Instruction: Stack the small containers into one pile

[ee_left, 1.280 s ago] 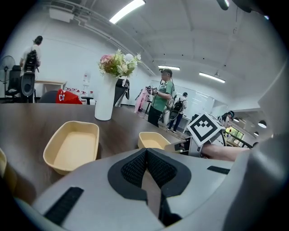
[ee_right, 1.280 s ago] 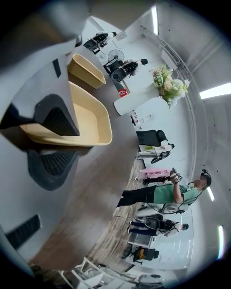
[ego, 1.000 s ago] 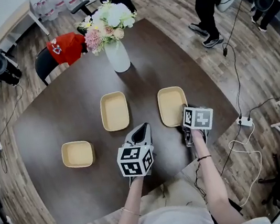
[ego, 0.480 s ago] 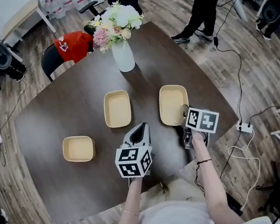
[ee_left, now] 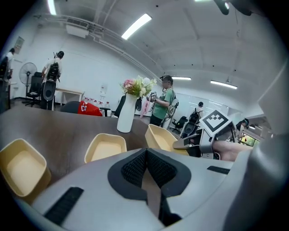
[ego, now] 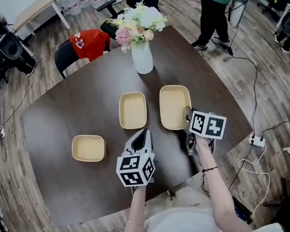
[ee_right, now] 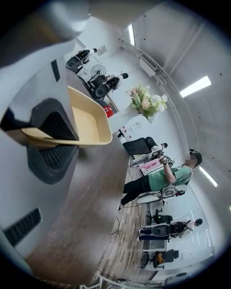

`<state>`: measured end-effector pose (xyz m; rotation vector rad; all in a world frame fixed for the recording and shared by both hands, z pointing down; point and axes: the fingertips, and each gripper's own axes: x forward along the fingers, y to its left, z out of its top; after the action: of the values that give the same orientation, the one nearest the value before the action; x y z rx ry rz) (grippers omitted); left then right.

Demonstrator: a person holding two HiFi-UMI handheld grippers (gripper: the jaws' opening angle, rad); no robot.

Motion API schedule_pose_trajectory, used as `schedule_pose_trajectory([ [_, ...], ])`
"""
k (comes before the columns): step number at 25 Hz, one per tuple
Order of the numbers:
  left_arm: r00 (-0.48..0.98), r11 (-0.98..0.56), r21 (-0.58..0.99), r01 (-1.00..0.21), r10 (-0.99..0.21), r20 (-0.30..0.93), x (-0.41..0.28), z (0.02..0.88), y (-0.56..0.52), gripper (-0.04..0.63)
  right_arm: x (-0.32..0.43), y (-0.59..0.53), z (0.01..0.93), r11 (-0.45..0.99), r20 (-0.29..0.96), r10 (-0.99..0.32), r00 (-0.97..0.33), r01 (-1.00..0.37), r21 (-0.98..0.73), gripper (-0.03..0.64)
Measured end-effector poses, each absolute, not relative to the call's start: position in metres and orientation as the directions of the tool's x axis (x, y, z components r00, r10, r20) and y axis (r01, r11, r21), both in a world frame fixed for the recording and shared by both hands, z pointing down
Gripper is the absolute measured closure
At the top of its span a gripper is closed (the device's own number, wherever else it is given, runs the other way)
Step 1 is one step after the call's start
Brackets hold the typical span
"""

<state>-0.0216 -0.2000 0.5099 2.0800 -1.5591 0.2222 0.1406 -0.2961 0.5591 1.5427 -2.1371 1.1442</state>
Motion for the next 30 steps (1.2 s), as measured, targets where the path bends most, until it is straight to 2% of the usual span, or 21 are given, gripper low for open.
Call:
schedule_pose_trajectory([
  [15,0.225,-0.088,0.306,-0.948,-0.865,0.448,-0.106,0.508,-0.186,0.571,0.032,-0.304,0.553,0.203,0.599,-0.639,-0.483,-0.857,-0.474,0.581],
  [30,0.208,-0.052,0.326,-0.944,-0.861,0.464,-0.151,0.519,-0.187,0.571,-0.033,-0.317,0.570,0.185,0.621,-0.638,-0.455,-0.874,-0.450,0.581],
])
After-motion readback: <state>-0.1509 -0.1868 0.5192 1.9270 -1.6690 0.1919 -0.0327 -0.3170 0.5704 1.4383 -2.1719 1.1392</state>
